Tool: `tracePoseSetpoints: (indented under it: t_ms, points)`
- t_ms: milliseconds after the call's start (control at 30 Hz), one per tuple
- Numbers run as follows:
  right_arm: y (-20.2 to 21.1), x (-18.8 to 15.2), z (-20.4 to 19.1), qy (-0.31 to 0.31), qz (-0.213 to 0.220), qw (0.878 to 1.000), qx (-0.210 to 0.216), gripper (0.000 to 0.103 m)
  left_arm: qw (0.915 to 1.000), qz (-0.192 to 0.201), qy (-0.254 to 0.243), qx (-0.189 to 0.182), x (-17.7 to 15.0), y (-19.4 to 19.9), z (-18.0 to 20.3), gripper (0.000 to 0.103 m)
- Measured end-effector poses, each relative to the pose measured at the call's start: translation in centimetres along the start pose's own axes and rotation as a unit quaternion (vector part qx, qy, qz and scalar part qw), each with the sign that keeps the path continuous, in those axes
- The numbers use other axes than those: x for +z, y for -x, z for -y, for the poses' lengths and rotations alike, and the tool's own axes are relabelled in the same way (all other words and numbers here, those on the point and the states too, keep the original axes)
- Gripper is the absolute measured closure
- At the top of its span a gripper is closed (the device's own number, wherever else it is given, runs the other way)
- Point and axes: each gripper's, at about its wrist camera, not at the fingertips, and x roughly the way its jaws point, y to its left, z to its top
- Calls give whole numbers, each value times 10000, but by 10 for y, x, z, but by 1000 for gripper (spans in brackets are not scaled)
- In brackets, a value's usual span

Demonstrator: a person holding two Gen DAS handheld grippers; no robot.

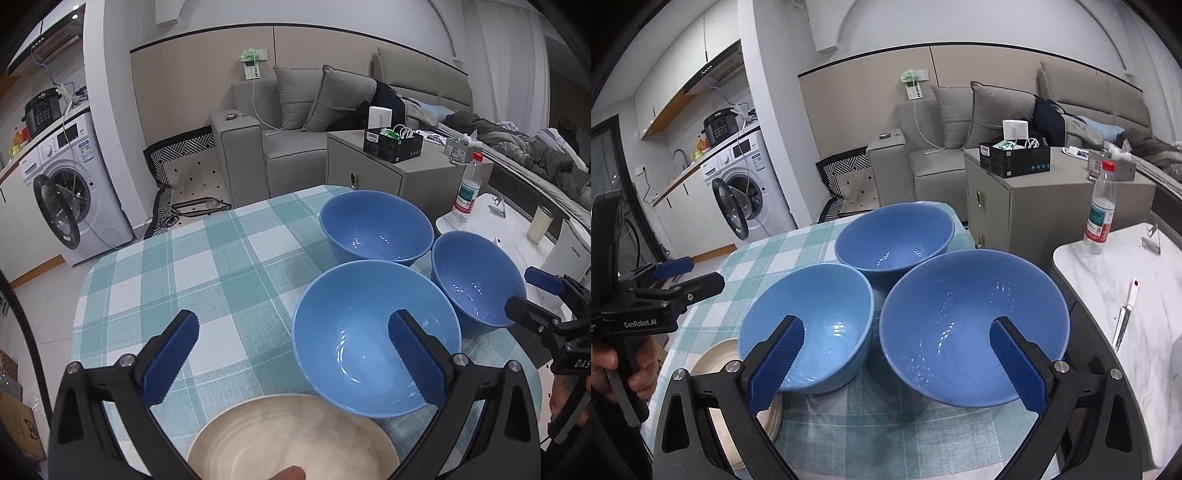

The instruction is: Organize plates and bowls

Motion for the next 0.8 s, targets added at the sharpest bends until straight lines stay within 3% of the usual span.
tracePoseSetpoints:
  t_ms: [467,800]
  points:
    - [-19,19,19,-133,-124,9998,-80,1,9989,-447,112,-75,17,-44,2,0]
    - [-21,36,30,-154,-104,9997,-153,1,9991,-386,153,-119,36,-52,1,0]
